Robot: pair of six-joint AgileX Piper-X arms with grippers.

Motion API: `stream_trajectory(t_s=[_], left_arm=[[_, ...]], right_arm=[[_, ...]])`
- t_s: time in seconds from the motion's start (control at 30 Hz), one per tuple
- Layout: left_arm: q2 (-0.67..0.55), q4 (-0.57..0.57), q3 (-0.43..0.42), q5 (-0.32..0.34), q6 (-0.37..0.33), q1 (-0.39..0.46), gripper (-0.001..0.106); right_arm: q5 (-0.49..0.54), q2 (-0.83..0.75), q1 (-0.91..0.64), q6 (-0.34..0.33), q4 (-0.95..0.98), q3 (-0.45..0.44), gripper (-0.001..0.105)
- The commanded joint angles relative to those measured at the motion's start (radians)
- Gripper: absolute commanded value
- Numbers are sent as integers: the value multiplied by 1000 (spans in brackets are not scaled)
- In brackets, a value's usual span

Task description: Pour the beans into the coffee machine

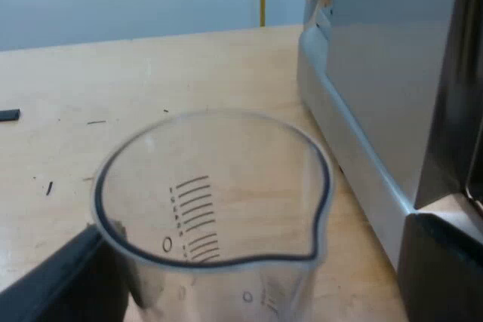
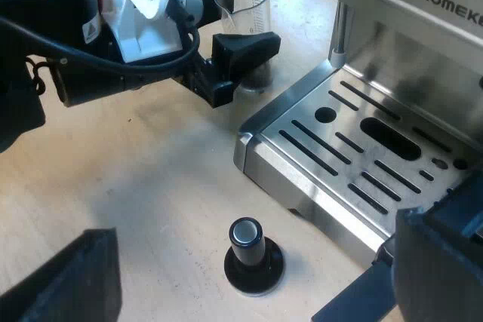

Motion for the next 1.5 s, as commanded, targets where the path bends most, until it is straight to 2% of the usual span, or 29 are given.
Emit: stream_trajectory(t_s=[0.03,0.1,0.2,0.27,0.33,0.47,0.57,0.7,0.93,0.97,1.07,1.2,1.33,1.5], left_arm=[[-2,13,-22,-1,-1,3,83],[-2,43,-39,4,-1,11,83],[14,52,-63,3,-3,27,77],[26,52,-77,14,-23,38,68],[26,52,-77,17,-23,41,56],[26,54,-77,34,-23,41,40],[15,54,-72,44,-23,41,33],[-62,63,-44,95,-19,41,32],[-240,98,53,95,-19,41,32],[-260,98,63,95,-19,41,32],[-336,152,99,95,-19,41,32],[-494,326,108,95,-17,41,32],[-640,430,108,95,4,41,32],[-852,632,108,104,5,41,32]], right_arm=[[-1,-3,1,8,-8,-8,79],[-1,-3,1,13,-8,-8,79],[-1,-3,1,26,-8,-8,79],[-1,-3,1,25,-8,-8,79],[-1,-3,1,25,-8,-8,79],[-1,-3,1,25,-8,-8,79],[-1,-3,1,25,-8,-8,79],[-1,-3,1,25,-8,-8,79],[-1,-3,1,25,-59,-8,79],[-1,-3,1,25,-111,-8,79],[-1,-3,1,25,-156,-8,79],[-1,-3,1,25,-186,-8,79],[-1,-16,1,25,-186,-8,79],[0,-68,1,25,-186,-8,79]])
